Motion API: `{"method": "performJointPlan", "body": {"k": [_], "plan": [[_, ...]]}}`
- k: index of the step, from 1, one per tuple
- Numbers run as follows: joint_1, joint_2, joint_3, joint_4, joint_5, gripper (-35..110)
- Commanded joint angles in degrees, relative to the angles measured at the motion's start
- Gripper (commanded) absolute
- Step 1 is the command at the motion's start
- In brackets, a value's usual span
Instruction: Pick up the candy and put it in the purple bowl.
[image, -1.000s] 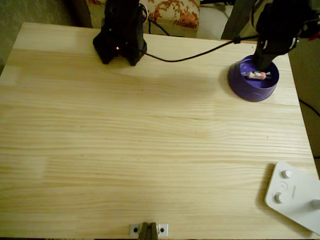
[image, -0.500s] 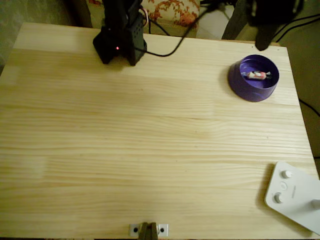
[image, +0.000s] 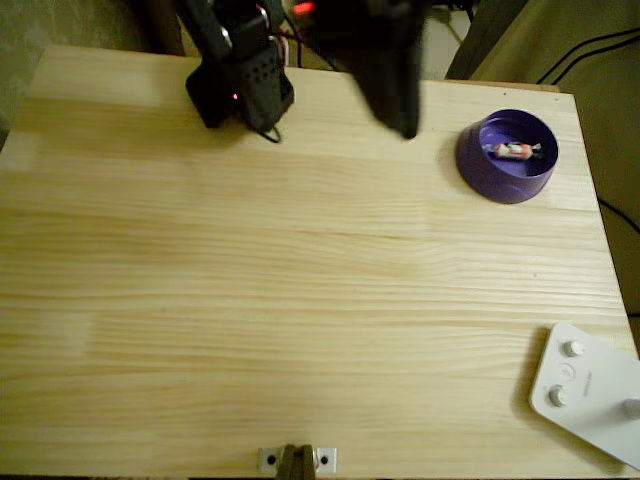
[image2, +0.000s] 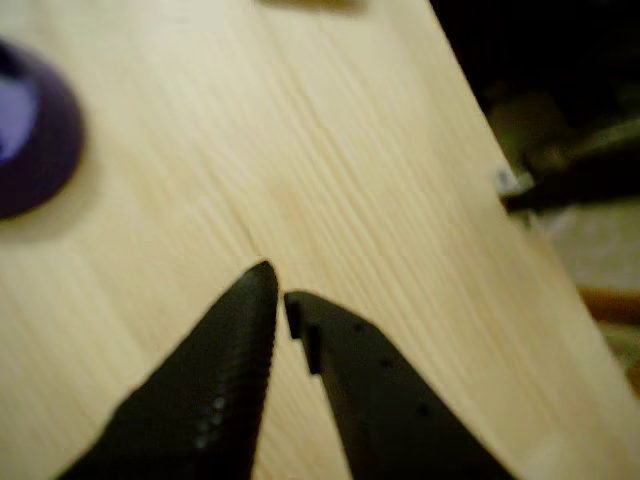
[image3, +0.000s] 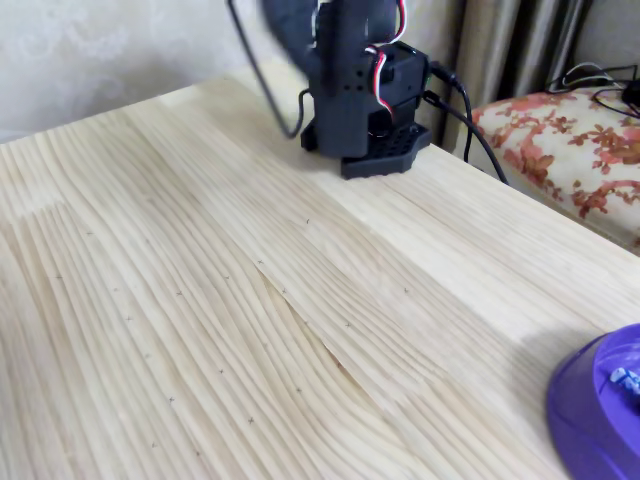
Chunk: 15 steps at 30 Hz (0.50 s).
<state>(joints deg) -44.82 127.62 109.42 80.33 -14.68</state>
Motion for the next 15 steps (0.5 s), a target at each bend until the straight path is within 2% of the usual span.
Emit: {"method": "performJointPlan", "body": {"k": [1, 11, 15], "plan": [[8.4, 12.2, 6.5, -6.2, 2.0, 0], [30.1, 33.9, 27.8, -16.6, 3.6, 0], [35.5, 42.5, 35.3, -19.2, 3.6, 0]]}}
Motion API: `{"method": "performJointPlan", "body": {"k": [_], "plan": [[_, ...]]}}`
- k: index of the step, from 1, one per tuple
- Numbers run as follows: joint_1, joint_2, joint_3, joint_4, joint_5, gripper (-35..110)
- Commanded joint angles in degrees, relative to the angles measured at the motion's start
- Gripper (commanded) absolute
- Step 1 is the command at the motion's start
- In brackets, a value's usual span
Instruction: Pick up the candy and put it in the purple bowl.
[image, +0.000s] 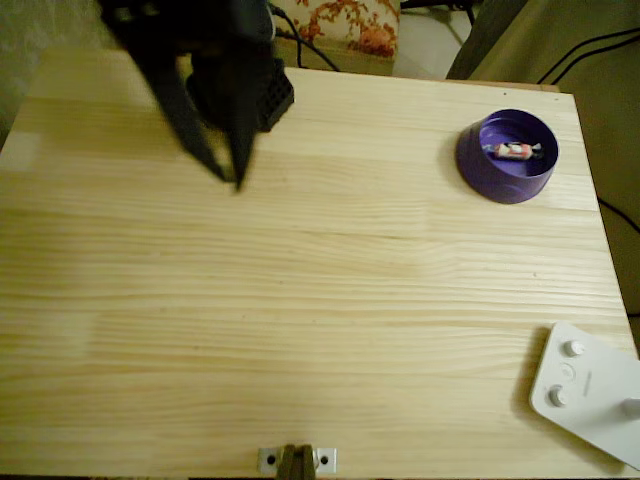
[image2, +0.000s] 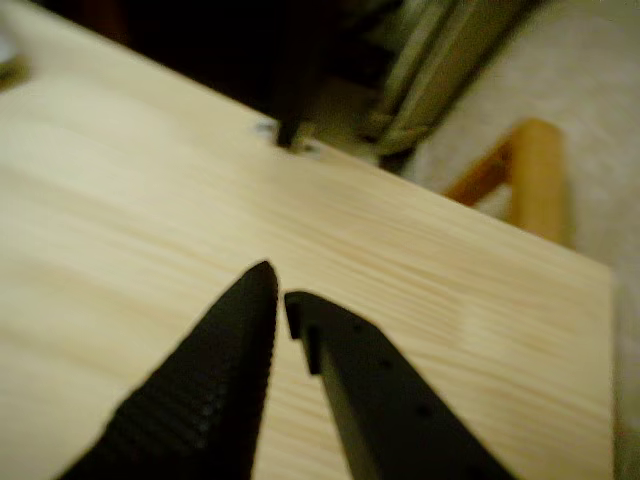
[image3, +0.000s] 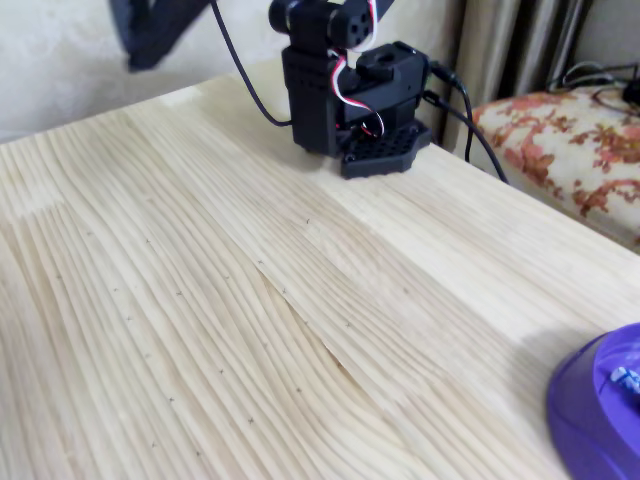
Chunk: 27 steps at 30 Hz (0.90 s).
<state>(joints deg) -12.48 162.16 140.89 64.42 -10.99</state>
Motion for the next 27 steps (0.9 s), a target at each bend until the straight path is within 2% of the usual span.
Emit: {"method": "performJointPlan", "body": {"k": [1, 4, 13, 27], "plan": [[4.0, 9.9, 6.3, -4.7, -0.1, 0], [6.0, 15.0, 13.7, -9.4, 2.9, 0], [5.9, 29.4, 27.4, -9.1, 9.7, 0], [9.1, 35.6, 39.2, -8.9, 10.4, 0]]}}
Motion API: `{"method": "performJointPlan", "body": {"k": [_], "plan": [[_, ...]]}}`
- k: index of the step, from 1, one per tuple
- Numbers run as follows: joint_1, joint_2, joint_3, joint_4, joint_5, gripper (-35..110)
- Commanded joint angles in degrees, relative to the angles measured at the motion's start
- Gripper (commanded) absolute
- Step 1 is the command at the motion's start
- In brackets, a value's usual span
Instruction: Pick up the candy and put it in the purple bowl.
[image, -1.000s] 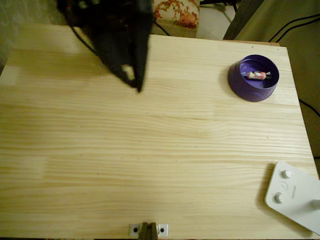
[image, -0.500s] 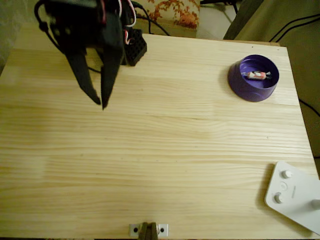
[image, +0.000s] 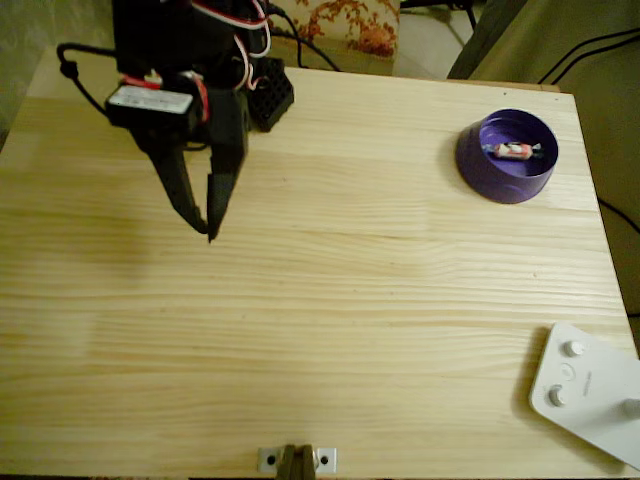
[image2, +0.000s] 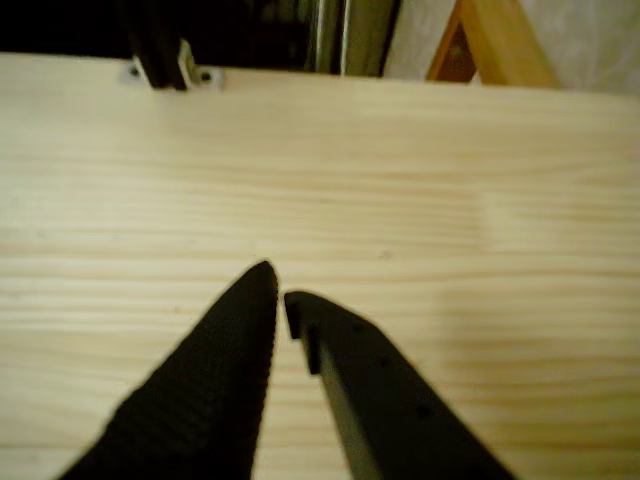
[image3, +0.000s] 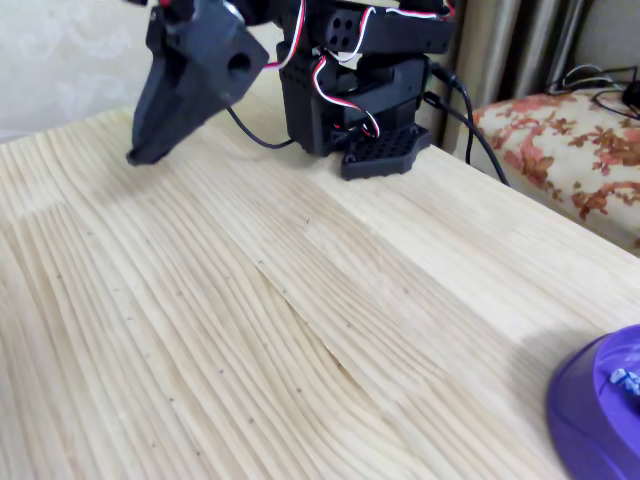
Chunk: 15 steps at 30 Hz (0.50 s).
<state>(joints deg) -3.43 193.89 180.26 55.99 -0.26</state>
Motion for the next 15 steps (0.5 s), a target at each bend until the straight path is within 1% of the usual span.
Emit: {"method": "performJointPlan", "body": {"k": [1, 15], "plan": [[0.1, 3.9, -0.2, -0.4, -0.4, 0], [-0.4, 3.9, 0.0, -0.4, -0.6, 0]]}}
